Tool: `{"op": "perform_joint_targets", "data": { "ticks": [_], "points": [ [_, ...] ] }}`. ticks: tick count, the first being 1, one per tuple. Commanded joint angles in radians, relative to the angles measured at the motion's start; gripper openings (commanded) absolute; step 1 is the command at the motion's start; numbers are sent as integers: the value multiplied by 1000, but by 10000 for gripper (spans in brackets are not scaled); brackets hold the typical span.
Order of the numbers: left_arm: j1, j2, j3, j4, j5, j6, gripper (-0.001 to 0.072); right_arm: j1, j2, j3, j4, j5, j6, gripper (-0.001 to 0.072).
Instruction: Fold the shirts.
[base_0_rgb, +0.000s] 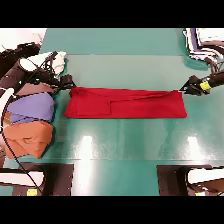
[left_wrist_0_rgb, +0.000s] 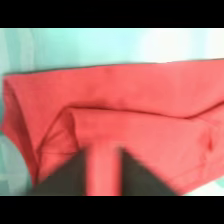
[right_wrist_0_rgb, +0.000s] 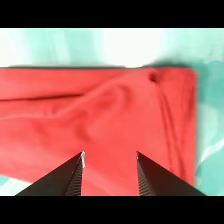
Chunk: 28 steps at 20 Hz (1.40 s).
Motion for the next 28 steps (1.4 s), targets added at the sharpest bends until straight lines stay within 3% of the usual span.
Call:
{"op": "perform_joint_targets", "data": {
  "ticks": [1, 2, 3, 6, 10, 11, 14, 15, 19, 22, 28],
  "points": [
    [0, -5, 12, -13, -58, 2, 25, -106, -5, -14, 27, 71, -42, 389],
    [0, -5, 12, -29, -58, 2, 25, -138, -6, -46, 28, 69, -42, 452],
    [-3, -5, 12, -50, -58, 2, 25, -164, -7, -87, 29, 58, -42, 588],
    [-66, -6, 12, -58, -33, 2, 25, -205, -42, -216, 47, 23, -60, 592],
    [-187, -6, 12, -58, 48, -60, 24, -164, -93, -308, 210, -27, -155, 569],
    [-211, -7, 12, -60, 77, -78, 24, -142, -98, -310, 216, -50, -155, 514],
    [-298, -35, 32, -84, 188, -86, 24, -77, -95, -268, 216, -82, -160, 78],
    [-328, -60, 59, -84, 189, -85, 24, -64, -89, -237, 216, -58, -161, 16],
    [-443, -201, 215, -84, 183, -112, 24, 3, 13, -74, 218, 43, -151, 15],
    [-512, -327, 338, -84, 150, -123, 24, 93, 114, 46, 218, 44, -63, 15],
    [-596, -438, 417, -103, 134, -137, 24, 290, 156, 265, 218, 40, -2, 15]
  ]
}}
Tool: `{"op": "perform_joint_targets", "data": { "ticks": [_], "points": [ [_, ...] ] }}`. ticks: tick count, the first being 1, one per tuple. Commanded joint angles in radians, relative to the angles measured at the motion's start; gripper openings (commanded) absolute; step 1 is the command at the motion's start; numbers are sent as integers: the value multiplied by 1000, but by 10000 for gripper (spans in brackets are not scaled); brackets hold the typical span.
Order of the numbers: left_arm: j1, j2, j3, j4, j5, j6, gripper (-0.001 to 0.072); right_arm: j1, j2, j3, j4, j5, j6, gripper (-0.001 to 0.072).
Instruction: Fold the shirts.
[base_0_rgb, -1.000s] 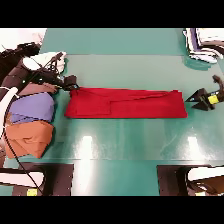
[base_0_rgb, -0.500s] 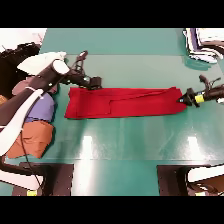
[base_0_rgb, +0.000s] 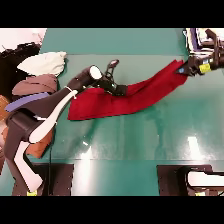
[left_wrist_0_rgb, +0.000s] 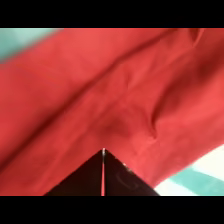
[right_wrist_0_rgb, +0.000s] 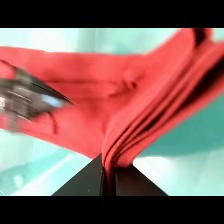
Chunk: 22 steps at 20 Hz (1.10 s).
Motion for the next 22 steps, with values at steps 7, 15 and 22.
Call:
{"op": "perform_joint_targets", "data": {
  "ticks": [7, 15, 22],
  "points": [
    [-41, -54, 33, 19, -8, -5, 24, 220, 12, 140, 72, -30, 40, 15],
    [138, 114, 36, 147, -132, -4, 24, 378, 8, 141, 185, -159, -26, 15],
    [480, 481, 36, 334, -213, 30, 25, 716, -188, 141, 316, -390, -167, 183]
  ]
}}
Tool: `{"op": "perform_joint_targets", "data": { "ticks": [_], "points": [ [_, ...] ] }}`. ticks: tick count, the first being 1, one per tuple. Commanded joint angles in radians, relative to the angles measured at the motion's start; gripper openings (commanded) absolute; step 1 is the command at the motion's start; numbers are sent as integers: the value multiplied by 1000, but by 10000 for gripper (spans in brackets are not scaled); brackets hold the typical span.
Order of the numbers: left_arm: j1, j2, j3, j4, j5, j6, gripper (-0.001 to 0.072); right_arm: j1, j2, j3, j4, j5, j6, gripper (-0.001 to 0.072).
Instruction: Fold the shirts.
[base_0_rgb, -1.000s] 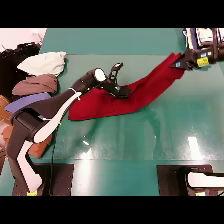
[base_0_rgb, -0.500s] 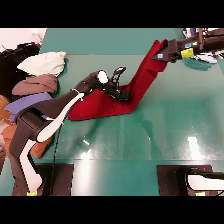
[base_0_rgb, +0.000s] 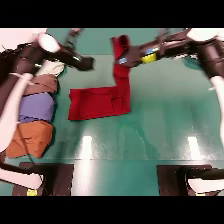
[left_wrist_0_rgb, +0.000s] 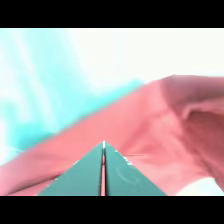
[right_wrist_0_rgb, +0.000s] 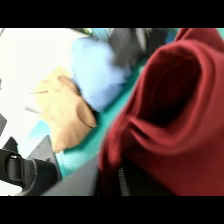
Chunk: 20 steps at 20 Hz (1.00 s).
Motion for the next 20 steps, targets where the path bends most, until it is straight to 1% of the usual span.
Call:
{"op": "perform_joint_targets", "data": {
  "ticks": [1, 2, 3, 5, 6, 9, 12, 15, 17, 19, 20],
  "points": [
    [158, 163, 0, 76, -42, 15, 25, 192, -130, 1, 52, -192, -103, 248],
    [190, 192, 0, 76, -47, 15, 25, 238, -166, 1, 52, -249, -126, 355],
    [214, 211, 0, 76, -50, 15, 25, 276, -195, 2, 52, -291, -129, 447],
    [248, 229, 0, 76, -68, 15, 25, 298, -221, 24, 39, -274, -115, 447],
    [253, 231, 0, 79, -84, 15, 25, 285, -217, 31, 19, -251, -79, 446],
    [252, 231, 0, 84, -122, 15, 25, 195, -169, 13, -202, -114, 78, 444],
    [252, 231, -1, 82, -131, 15, 25, 59, -72, -160, -355, -51, 175, 445],
    [252, 231, -1, 72, -134, 15, 25, -101, 25, -377, -376, -97, 180, 445],
    [252, 231, -1, 64, -128, 14, 25, -201, 48, -481, -357, -138, 225, 451],
    [248, 231, -1, 61, -127, 15, 25, -262, 25, -542, -275, -154, 217, 462],
    [241, 231, -1, 57, -126, 15, 25, -273, -9, -549, -230, -152, 194, 462]
  ]
}}
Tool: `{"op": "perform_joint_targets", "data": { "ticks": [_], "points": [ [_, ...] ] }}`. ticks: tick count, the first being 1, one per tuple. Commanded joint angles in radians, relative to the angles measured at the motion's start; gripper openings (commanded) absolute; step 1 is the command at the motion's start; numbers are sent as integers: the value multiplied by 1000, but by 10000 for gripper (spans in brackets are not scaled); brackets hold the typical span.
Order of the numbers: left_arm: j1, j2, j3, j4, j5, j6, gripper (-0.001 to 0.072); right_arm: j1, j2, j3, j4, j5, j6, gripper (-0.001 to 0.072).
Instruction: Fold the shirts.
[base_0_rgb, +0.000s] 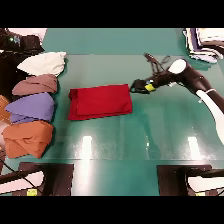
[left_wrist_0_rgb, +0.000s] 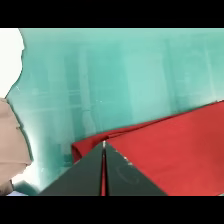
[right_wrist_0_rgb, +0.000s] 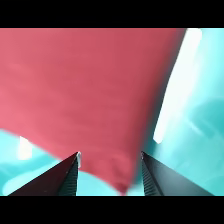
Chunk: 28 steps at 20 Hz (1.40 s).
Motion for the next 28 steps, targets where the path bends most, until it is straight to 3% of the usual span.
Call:
{"op": "perform_joint_targets", "data": {
  "ticks": [1, 4, 10, 13, 14, 17, 22, 28],
  "points": [
    [-16, 0, 0, -8, 7, 0, 25, -85, -54, -90, 122, -19, -21, 461],
    [-53, 0, 0, -6, 18, 0, 25, -41, -180, -33, 226, -17, -44, 461],
    [-119, 0, 0, -9, 29, 0, 25, 89, -348, 228, 225, 18, -43, 427],
    [-124, 0, 0, -19, 7, -1, 25, 108, -360, 296, 215, 15, -43, 47],
    [-124, 0, 0, -22, -6, -1, 25, 104, -360, 312, 214, 22, -43, 16],
    [-129, 0, 0, -27, -47, -1, 24, 60, -317, 316, 191, 45, -32, 15],
    [-204, 0, 0, -26, -50, 0, 24, -82, -125, 246, -75, 60, 85, 15],
    [-253, 0, 0, -31, -40, -2, 25, -506, 240, -62, -178, -1, 92, 15]
  ]
}}
